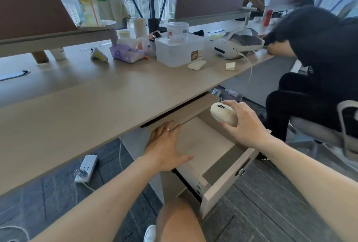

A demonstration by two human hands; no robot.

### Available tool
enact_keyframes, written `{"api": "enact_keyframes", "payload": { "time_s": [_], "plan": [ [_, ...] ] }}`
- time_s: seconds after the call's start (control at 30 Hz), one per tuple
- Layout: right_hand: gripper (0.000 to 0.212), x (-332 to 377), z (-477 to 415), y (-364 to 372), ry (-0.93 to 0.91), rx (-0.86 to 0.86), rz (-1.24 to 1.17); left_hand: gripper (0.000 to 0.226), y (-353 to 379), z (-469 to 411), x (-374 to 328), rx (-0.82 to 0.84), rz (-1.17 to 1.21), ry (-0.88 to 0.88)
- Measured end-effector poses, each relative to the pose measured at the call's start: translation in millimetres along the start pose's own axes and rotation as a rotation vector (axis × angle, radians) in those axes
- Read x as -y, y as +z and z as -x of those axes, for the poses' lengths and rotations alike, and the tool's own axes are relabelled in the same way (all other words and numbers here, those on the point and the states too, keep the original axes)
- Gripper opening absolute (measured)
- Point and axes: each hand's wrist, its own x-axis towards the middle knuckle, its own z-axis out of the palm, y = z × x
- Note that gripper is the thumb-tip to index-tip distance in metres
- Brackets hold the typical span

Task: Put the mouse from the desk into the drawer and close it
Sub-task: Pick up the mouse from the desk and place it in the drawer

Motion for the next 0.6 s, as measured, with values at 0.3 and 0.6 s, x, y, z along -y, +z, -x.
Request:
{"api": "enact_keyframes", "payload": {
  "time_s": [0.3,0.6],
  "plan": [
    [0.066,1,-9,41,0.069,0.083,0.006,0.108,34,-3,13,-0.16,-0.204,0.07],
    [0.074,-8,-17,86,0.146,0.241,0.108,0.097,43,-1,16,-0.243,-0.264,0.104]
  ]
}}
